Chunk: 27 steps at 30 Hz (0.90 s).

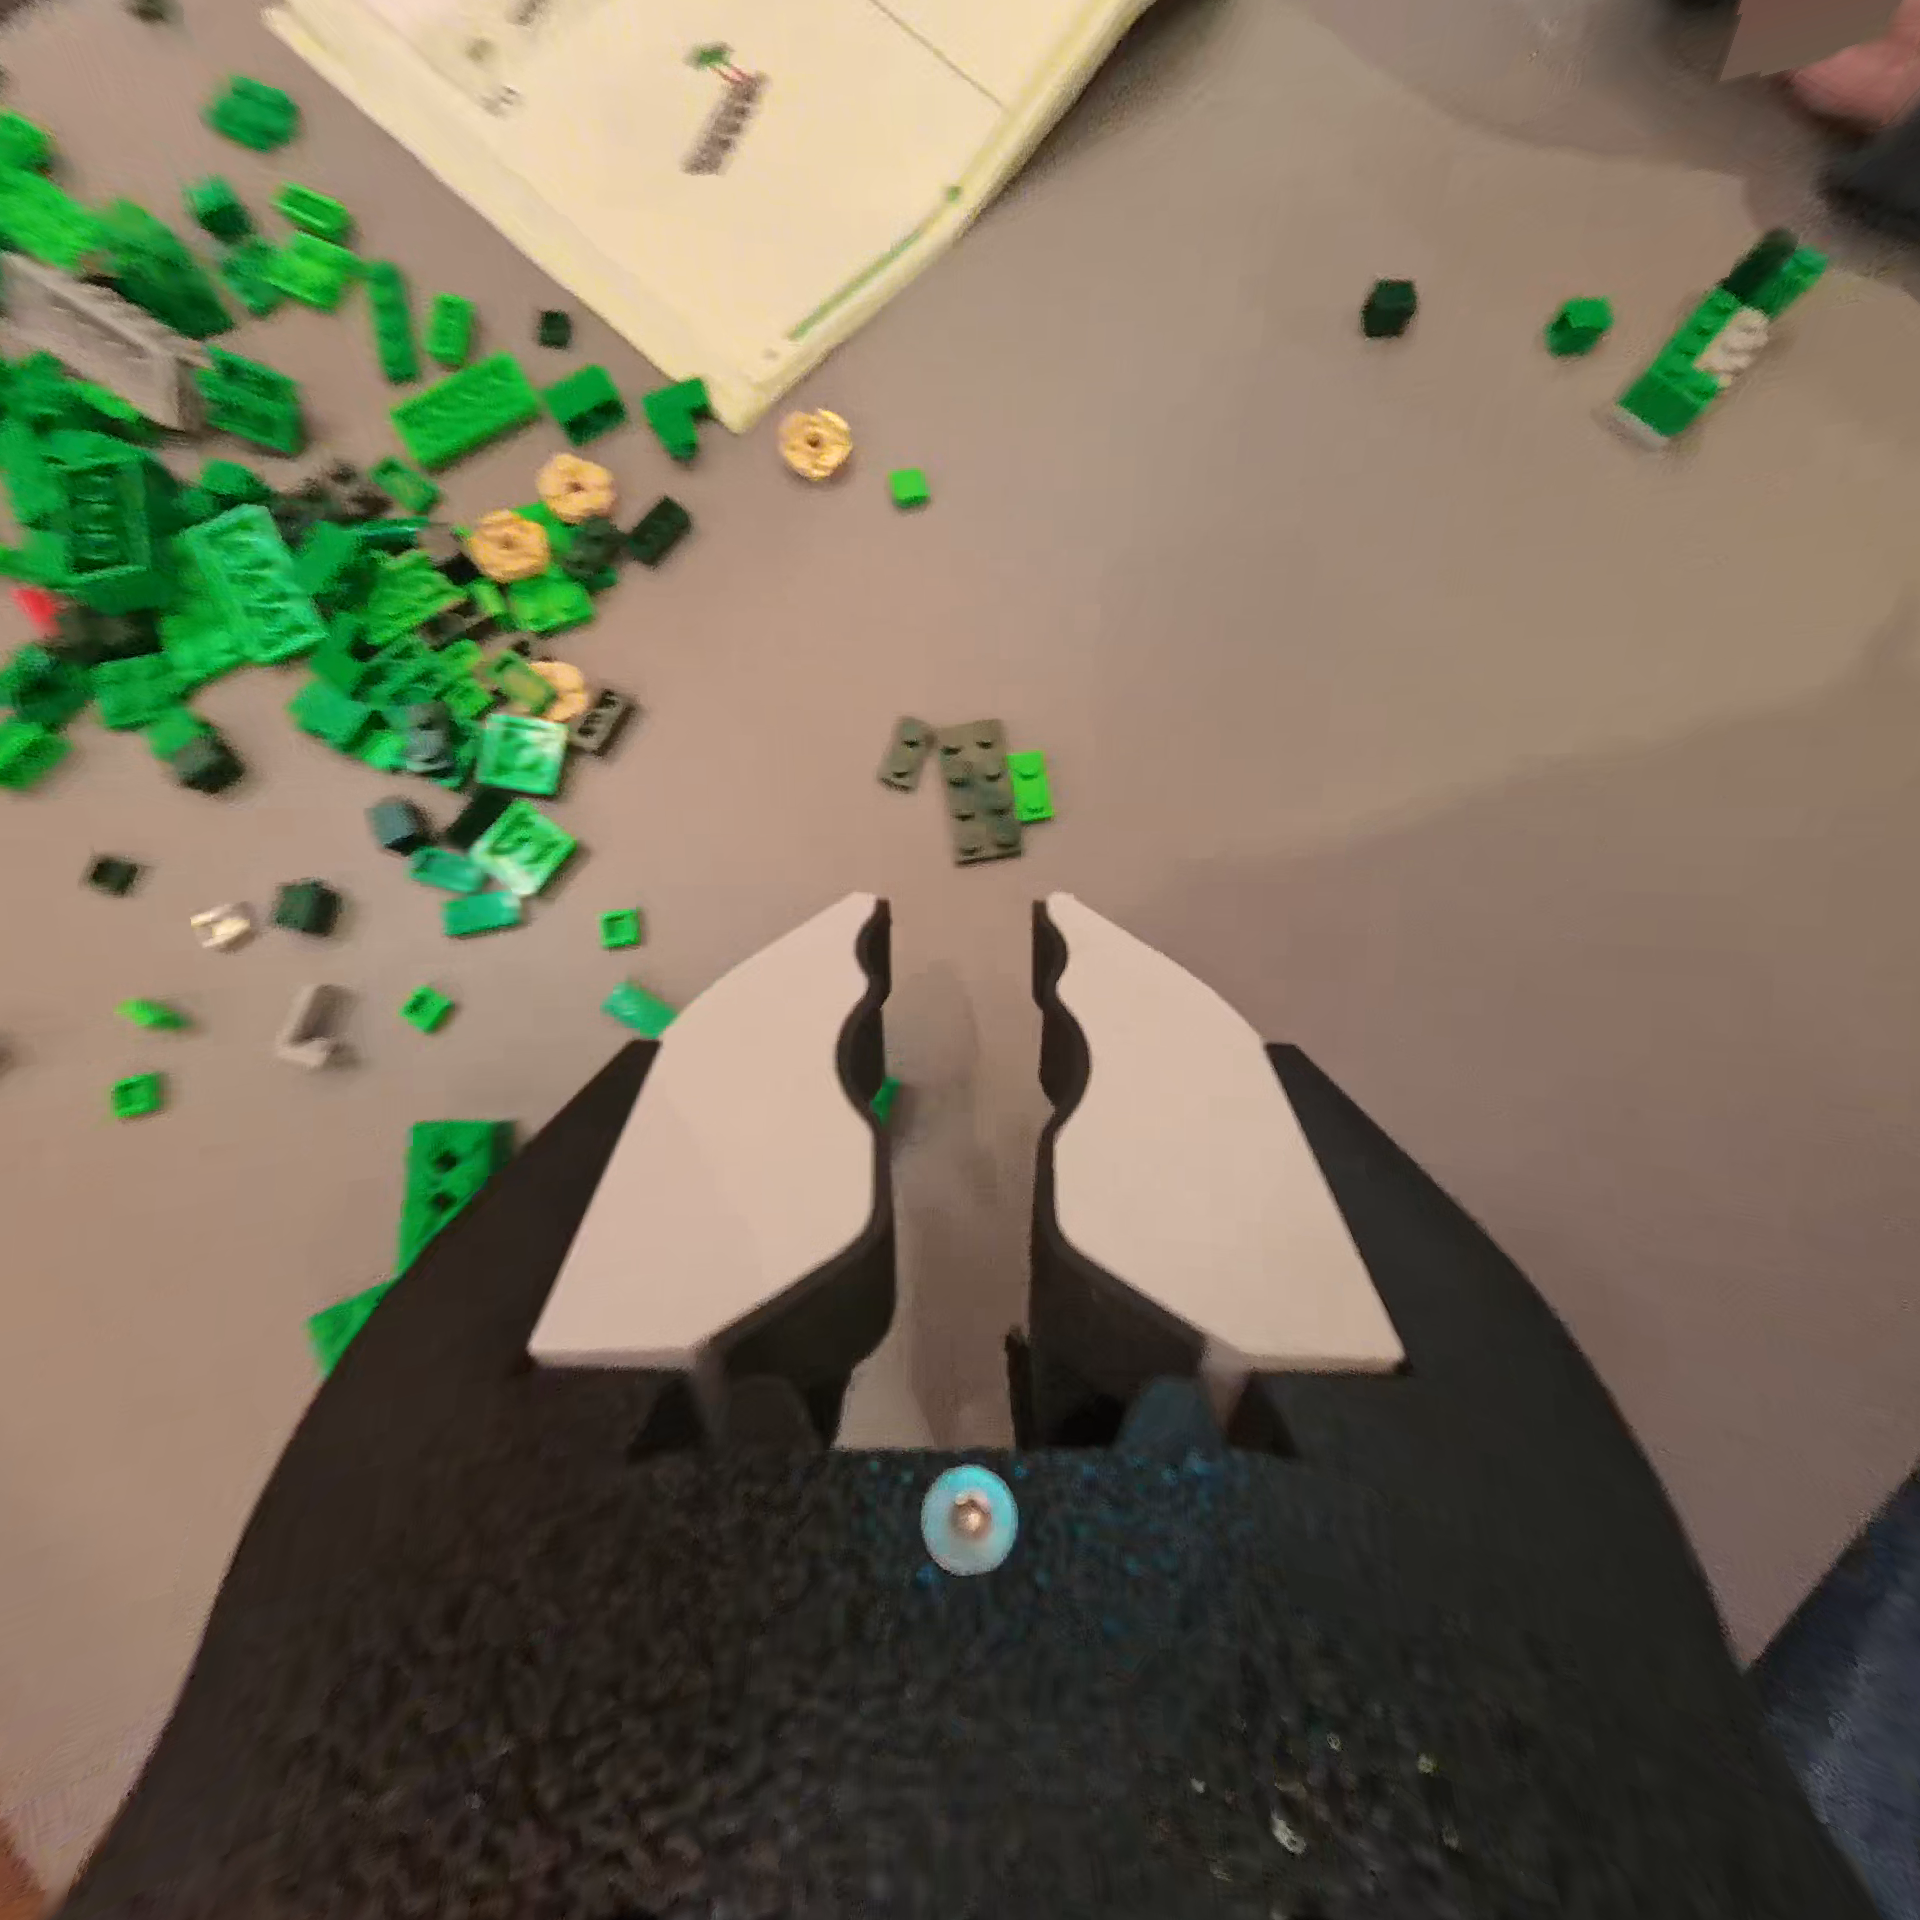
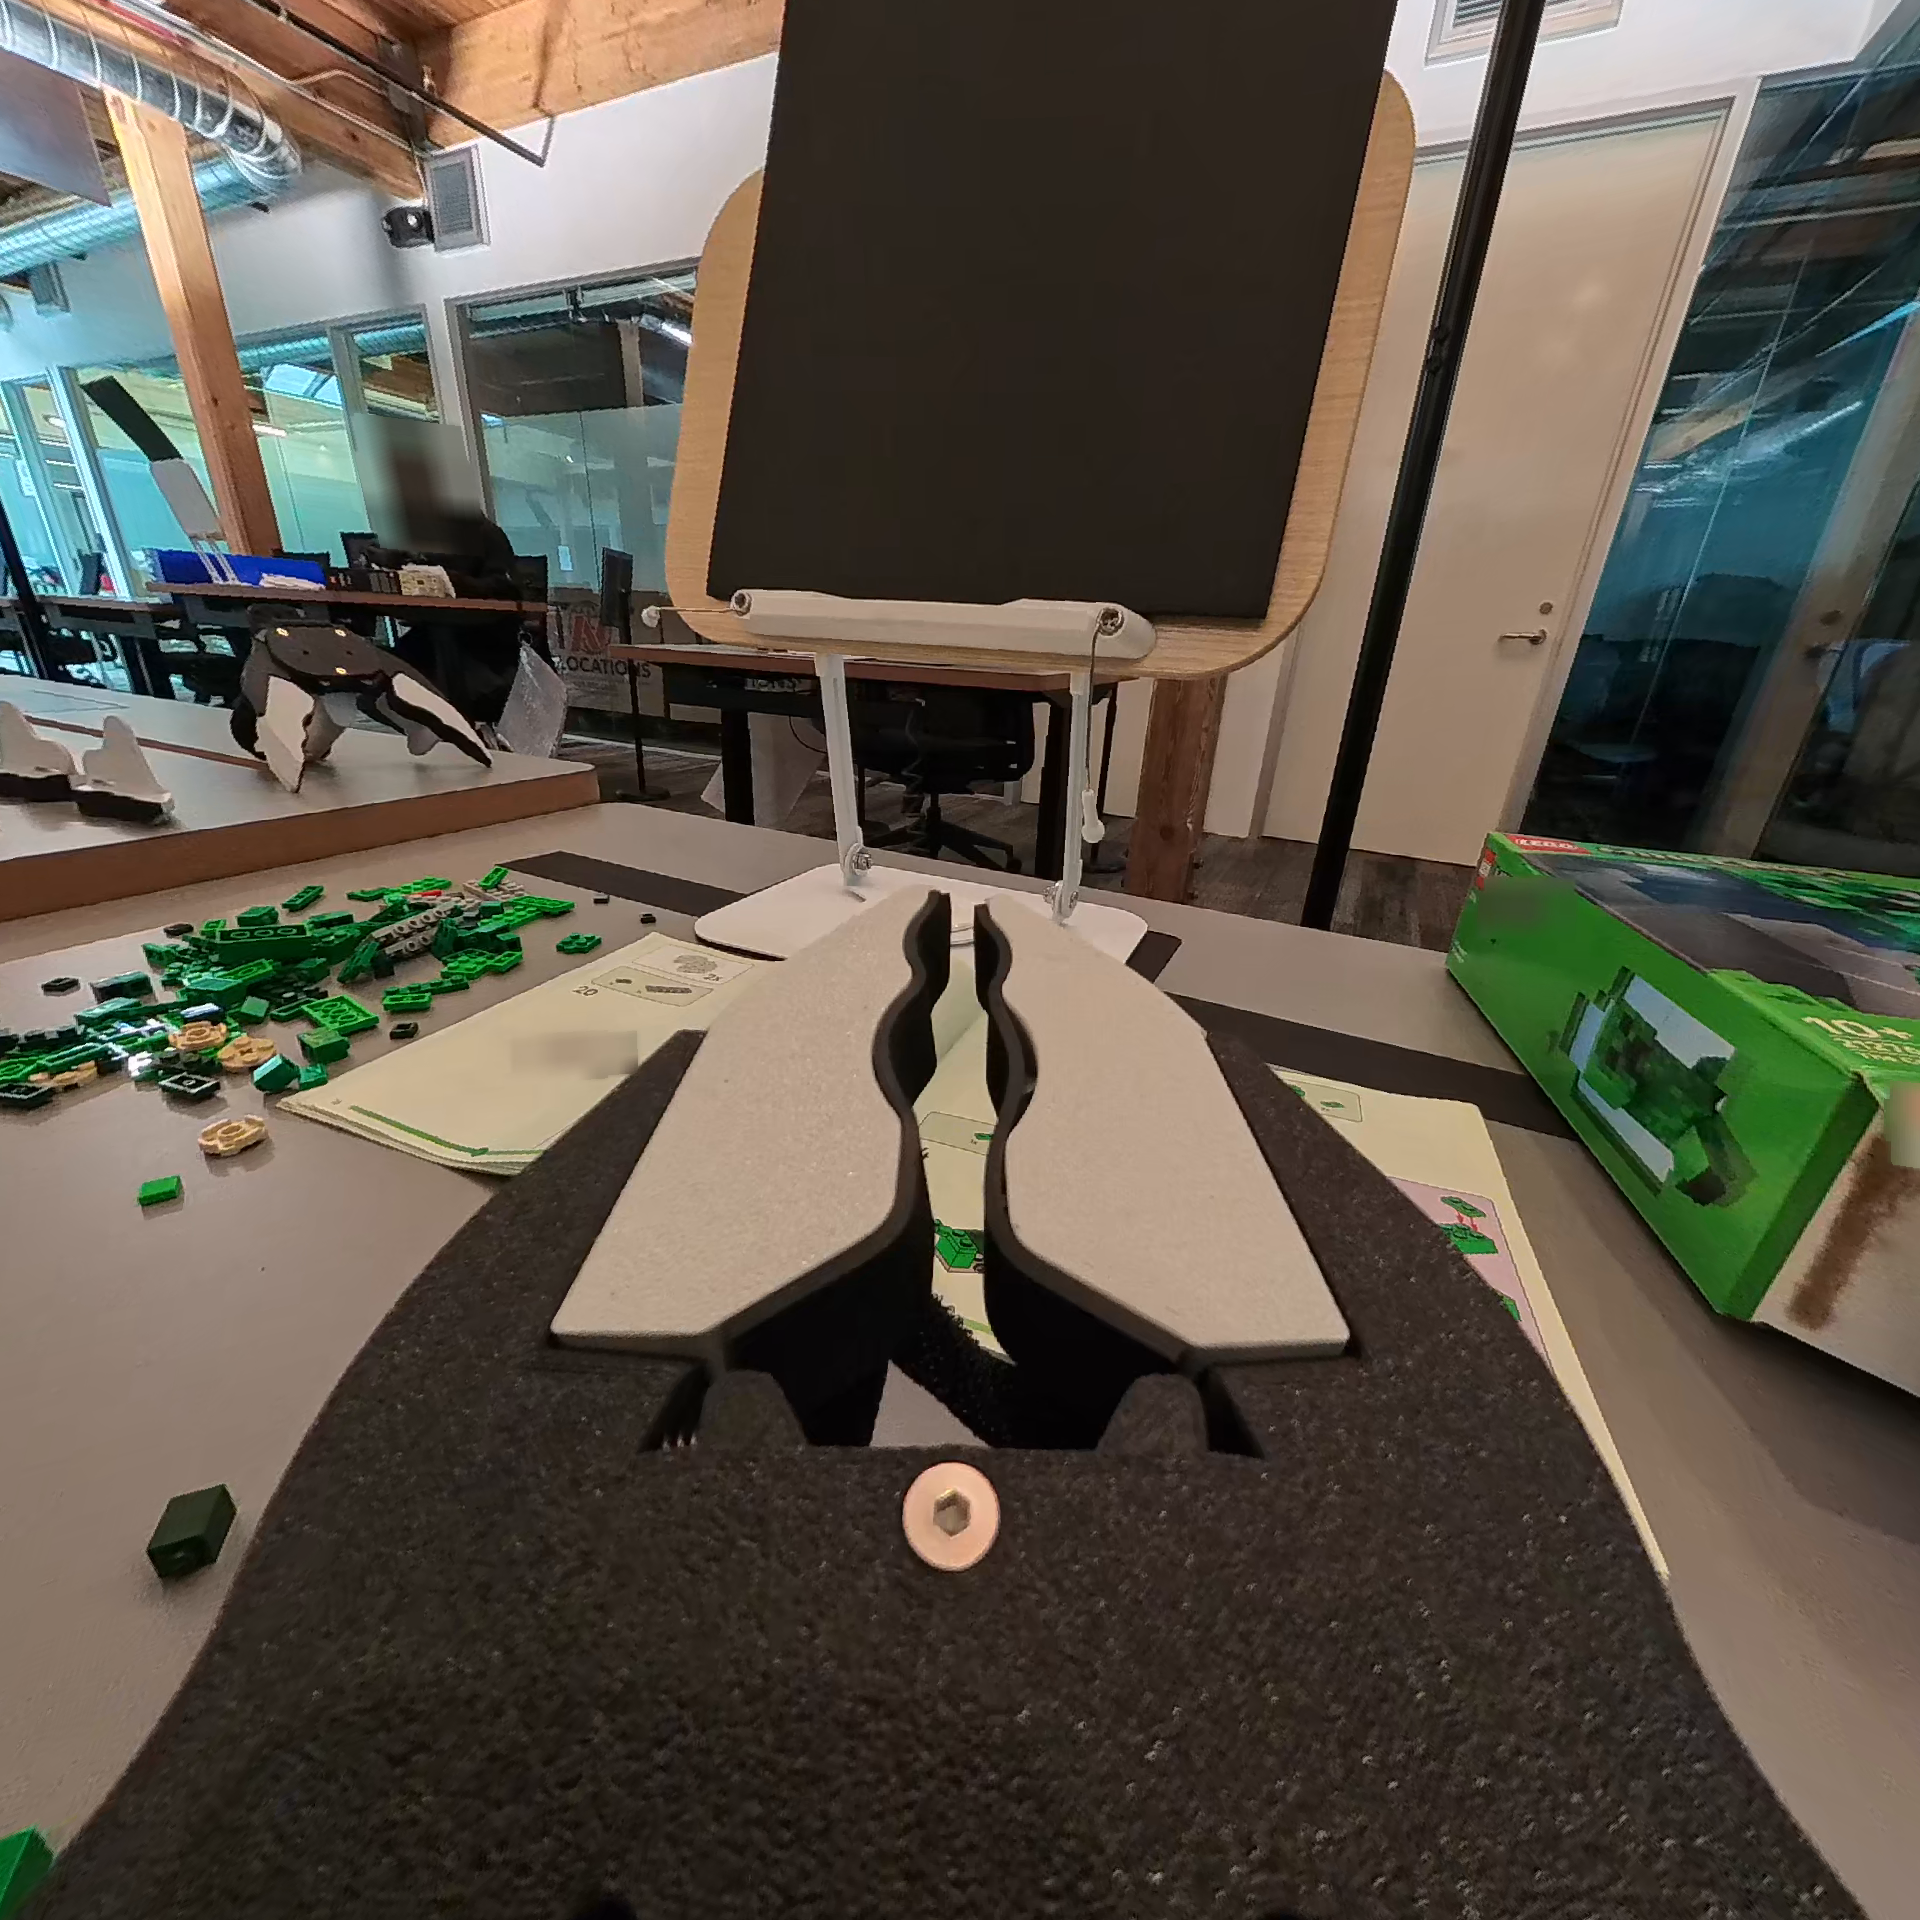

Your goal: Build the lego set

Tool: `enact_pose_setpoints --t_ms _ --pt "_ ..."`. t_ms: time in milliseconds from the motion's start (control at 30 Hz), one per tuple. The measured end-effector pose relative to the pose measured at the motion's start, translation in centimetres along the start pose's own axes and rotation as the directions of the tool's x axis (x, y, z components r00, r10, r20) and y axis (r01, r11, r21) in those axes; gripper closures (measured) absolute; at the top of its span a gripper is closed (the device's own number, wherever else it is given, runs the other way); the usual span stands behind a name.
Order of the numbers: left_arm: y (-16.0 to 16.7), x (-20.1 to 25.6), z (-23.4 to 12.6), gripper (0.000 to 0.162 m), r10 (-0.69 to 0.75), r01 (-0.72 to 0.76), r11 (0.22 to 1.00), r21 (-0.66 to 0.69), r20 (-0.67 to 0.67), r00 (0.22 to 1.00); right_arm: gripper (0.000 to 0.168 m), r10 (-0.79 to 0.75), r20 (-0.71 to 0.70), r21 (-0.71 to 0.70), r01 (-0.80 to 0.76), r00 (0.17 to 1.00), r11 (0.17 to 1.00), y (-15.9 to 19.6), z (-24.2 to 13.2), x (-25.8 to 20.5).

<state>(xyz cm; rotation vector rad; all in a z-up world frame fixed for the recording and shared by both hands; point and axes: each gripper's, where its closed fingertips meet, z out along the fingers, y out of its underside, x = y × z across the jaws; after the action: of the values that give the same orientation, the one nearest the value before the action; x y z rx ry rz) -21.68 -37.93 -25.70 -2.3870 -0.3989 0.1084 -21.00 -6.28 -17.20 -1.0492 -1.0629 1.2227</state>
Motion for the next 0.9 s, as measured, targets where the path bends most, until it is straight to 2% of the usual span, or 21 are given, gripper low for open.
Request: enact_pose_setpoints --t_ms 133,300,533,900 --pt "0.4 2.8 1.7 0.148 -0.018 0.011 0.999 -0.044 -0.152 0.988 0.165 -0.003 0.002 -0.002 0.003 1.0 1.0 0.0 0.0 0.0" --pt "0.2 4.0 3.4 0.148 -0.011 0.0 0.999 -0.054 -0.199 0.98 0.165 -0.004 0.002 -0.002 0.004 1.0 1.0 0.0 0.0 0.0" --pt "0.1 4.0 4.2 0.148 0.001 -0.009 0.999 -0.036 -0.2 0.98 0.165 -0.008 0.004 -0.004 0.008 1.0 1.0 0.1 0.0 -0.1" --pt "0.0 2.7 4.0 0.144 0.021 -0.025 0.999 -0.033 -0.115 0.993 0.165 -0.012 0.008 -0.004 0.012 1.0 1.0 0.1 0.1 -0.2"
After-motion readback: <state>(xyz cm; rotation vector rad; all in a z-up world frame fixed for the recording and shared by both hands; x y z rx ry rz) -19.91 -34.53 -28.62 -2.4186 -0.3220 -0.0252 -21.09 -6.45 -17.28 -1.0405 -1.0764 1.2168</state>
